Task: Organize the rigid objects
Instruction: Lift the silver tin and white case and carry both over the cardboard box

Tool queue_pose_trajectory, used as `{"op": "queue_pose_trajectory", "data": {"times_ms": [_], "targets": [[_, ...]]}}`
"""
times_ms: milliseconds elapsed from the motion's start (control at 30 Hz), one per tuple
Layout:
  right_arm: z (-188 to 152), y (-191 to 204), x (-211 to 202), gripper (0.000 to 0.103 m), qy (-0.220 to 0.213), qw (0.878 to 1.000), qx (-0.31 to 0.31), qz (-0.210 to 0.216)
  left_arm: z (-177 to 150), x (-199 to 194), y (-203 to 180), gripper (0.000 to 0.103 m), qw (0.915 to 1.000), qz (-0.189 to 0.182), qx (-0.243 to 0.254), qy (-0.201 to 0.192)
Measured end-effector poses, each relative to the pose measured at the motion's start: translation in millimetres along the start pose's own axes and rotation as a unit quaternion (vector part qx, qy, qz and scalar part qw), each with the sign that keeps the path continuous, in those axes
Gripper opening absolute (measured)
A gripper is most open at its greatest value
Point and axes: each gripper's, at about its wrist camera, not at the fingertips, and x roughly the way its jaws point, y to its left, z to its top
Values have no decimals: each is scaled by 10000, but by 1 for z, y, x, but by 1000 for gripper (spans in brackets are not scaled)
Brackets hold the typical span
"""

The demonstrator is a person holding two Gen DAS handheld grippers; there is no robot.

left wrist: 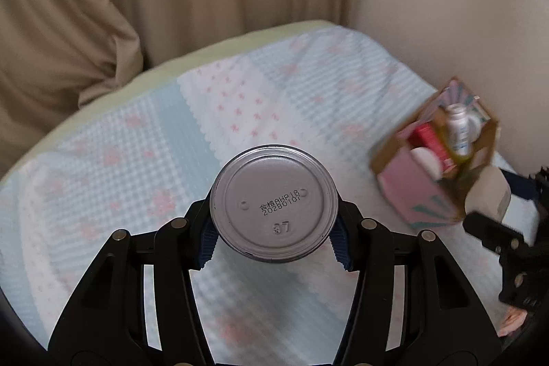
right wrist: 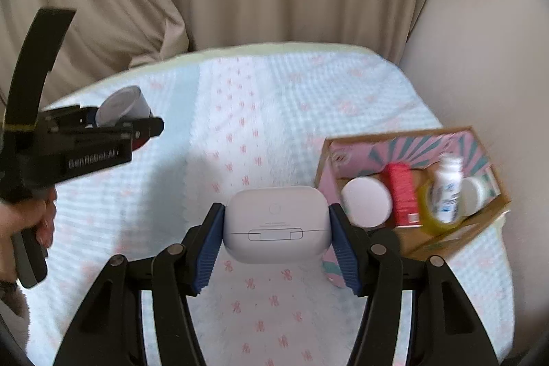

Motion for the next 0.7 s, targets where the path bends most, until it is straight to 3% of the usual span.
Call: {"op": "queue_pose_trajectory", "data": {"times_ms": [300, 500, 700], "targets": [[36, -46, -93, 56, -67, 9997, 25, 226, 30, -86, -78, 51, 10000, -71, -42, -10], [51, -98, -126, 56, -92, 9995, -80, 306, 39, -102, -136, 51, 9995, -85, -314, 48], [64, -158, -138, 56, -133, 9989, -291, 350, 44, -90, -191, 51, 9973, -132, -717, 125]]}}
